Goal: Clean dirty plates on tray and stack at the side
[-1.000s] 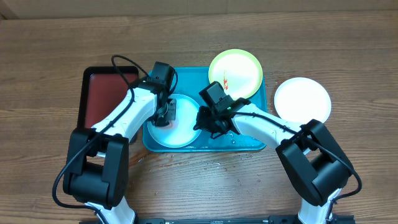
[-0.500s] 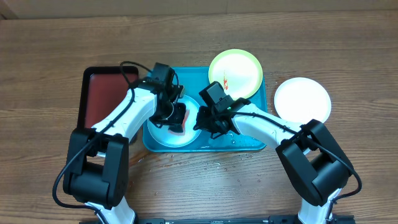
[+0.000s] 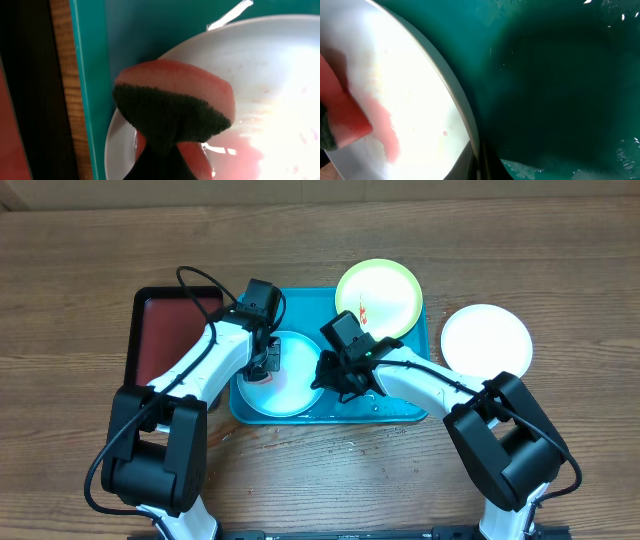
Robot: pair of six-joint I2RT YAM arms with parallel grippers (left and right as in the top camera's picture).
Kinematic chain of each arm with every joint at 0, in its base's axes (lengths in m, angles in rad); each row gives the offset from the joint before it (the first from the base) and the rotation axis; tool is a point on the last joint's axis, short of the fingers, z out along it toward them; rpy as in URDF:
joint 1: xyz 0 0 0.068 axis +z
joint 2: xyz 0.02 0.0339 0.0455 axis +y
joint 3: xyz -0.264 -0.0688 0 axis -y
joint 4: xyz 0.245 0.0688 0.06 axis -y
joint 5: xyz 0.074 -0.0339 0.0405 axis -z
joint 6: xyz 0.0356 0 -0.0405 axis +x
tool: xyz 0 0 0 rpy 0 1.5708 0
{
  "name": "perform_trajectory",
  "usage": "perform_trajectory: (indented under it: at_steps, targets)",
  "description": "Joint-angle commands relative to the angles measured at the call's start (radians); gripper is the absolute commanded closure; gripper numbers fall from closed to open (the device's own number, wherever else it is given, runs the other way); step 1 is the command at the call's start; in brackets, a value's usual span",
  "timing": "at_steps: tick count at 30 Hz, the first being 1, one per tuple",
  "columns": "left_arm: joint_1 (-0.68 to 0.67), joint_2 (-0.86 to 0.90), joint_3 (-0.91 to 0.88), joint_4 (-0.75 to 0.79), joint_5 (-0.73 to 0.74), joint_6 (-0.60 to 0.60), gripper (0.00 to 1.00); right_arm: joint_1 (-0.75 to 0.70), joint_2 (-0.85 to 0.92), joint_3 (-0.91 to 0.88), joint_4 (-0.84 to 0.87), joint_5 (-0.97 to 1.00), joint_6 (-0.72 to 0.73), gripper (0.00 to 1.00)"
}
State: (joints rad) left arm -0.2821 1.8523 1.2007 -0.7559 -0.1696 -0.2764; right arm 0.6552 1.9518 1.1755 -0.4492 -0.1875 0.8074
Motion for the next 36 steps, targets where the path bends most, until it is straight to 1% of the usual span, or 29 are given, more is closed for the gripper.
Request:
perform_trajectory:
  at_steps: [1, 4, 8, 11, 14, 17, 19, 21, 26, 28, 30, 33, 35, 36]
  targets:
    - [-0.006, -0.004, -0.001, -0.018, 0.053, -0.013, 0.96, 0.000, 0.008, 0.011, -0.005, -0.002, 0.003, 0.96]
    - [-0.006, 0.008, -0.001, -0.033, 0.211, 0.058, 0.96, 0.000, 0.008, 0.011, -0.005, -0.002, 0.003, 0.96]
    - [-0.006, 0.029, -0.001, -0.044, 0.352, 0.115, 0.96, 0.000, 0.008, 0.011, -0.004, -0.002, 0.003, 0.96]
    - [-0.007, 0.032, 0.000, -0.026, 0.386, 0.141, 0.96, 0.000, 0.008, 0.011, -0.001, -0.002, 0.003, 0.96]
    - [-0.006, 0.032, 0.005, 0.026, 0.433, 0.188, 0.96, 0.000, 0.008, 0.011, -0.002, -0.002, 0.003, 0.96]
    - [-0.006, 0.032, 0.005, 0.081, 0.418, 0.198, 0.96, 0.000, 0.008, 0.011, -0.002, -0.001, 0.003, 0.96]
    - [0.000, 0.032, 0.005, 0.084, 0.365, 0.183, 0.96, 0.000, 0.008, 0.011, -0.002, -0.001, 0.003, 0.96]
    - [0.007, 0.032, 0.005, 0.069, 0.252, 0.139, 0.96, 0.000, 0.008, 0.011, -0.002, -0.001, 0.003, 0.96]
    - [0.008, 0.032, 0.005, 0.000, -0.095, -0.034, 0.96, 0.000, 0.008, 0.011, -0.002, -0.001, 0.003, 0.96]
    - [0.008, 0.032, 0.005, -0.018, -0.153, -0.065, 0.96, 0.000, 0.008, 0.011, -0.002, -0.001, 0.003, 0.96]
    - [0.008, 0.032, 0.005, -0.034, -0.150, -0.068, 0.96, 0.000, 0.008, 0.011, -0.002, -0.001, 0.003, 0.96]
    - [0.007, 0.032, 0.005, -0.067, -0.089, -0.063, 0.96, 0.000, 0.008, 0.011, -0.002, -0.002, 0.003, 0.96]
    - [0.006, 0.032, 0.005, -0.085, 0.006, -0.022, 0.96, 0.000, 0.008, 0.011, -0.002, -0.002, 0.003, 0.96]
    - [0.006, 0.032, 0.005, -0.094, 0.099, 0.031, 0.96, 0.000, 0.008, 0.011, -0.002, -0.002, 0.003, 0.96]
